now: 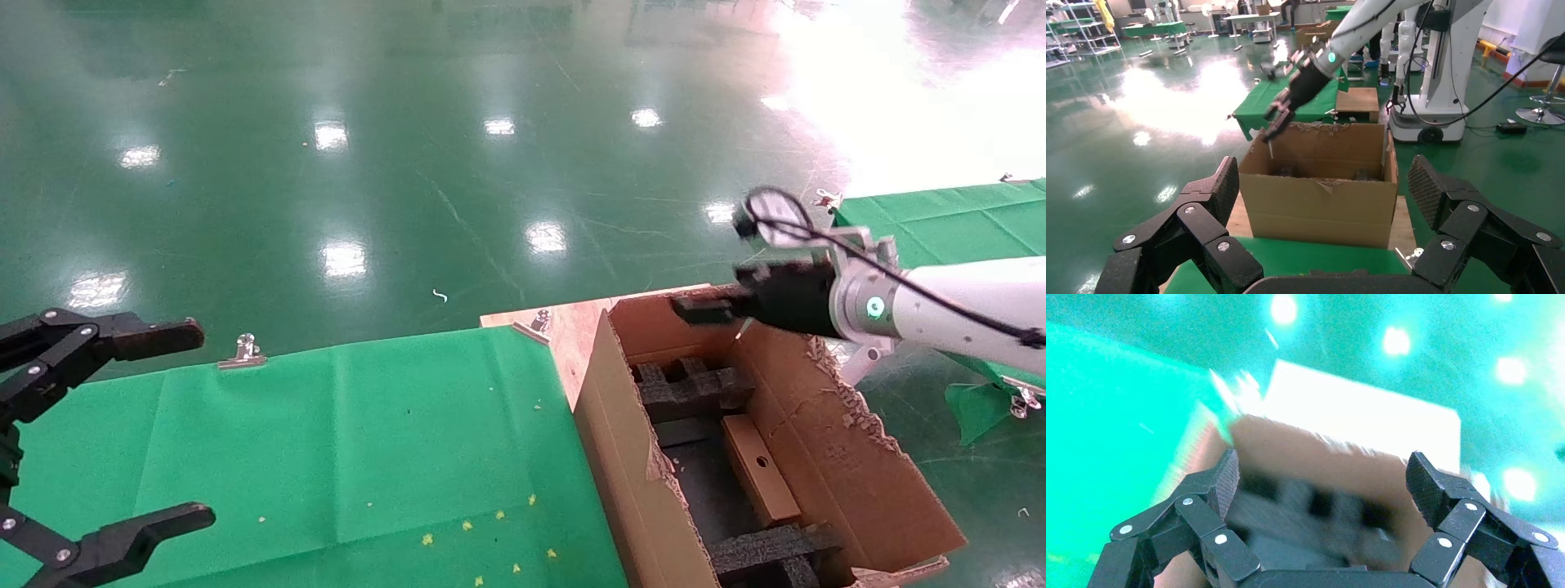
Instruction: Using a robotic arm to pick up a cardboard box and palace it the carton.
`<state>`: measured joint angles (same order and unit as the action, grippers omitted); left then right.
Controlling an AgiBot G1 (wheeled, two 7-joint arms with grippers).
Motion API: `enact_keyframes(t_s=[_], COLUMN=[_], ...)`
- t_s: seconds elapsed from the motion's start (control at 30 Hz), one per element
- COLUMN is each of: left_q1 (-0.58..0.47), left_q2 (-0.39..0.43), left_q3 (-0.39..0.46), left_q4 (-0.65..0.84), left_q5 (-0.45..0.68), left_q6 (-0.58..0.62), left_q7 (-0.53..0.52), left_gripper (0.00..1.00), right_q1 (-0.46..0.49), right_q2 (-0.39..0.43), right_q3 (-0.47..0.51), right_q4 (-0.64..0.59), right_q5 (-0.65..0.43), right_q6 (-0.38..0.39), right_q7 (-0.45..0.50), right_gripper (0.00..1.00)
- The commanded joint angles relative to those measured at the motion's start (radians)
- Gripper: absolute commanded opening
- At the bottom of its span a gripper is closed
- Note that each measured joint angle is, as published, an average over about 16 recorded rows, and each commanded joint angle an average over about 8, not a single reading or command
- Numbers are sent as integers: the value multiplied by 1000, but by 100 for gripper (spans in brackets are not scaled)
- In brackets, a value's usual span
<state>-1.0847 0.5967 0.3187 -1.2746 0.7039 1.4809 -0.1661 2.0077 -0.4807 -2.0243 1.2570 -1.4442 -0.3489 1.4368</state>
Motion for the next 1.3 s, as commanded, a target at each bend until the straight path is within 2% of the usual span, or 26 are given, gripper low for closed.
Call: enact_keyframes(t_s=[0.03,0.13,0.3,0.4,0.67,1.3], left_q1=[0,0,0,0,0,0], left_q2=[0,0,0,0,0,0], left_q3=[0,0,0,0,0,1], left_q4=[0,0,0,0,0,1], left_q5=[0,0,0,0,0,-1], left_q6=[0,0,0,0,0,0], left_q7=[0,0,0,0,0,1], left_gripper=[100,100,100,100,100,100], right_q1=[27,35,43,50,22,-278], right_q2=[35,44,55,65,58,0], right_q3=[18,56,118,141,189,680], right_q4=[73,104,118,125,117,90], right_q5=[-2,81,246,305,324,450], right_q6=[34,19,-58,-94,-134,-454], right_q7=[-9,-38,-73,-81,-114,-472], right_gripper=[100,100,100,100,100,100])
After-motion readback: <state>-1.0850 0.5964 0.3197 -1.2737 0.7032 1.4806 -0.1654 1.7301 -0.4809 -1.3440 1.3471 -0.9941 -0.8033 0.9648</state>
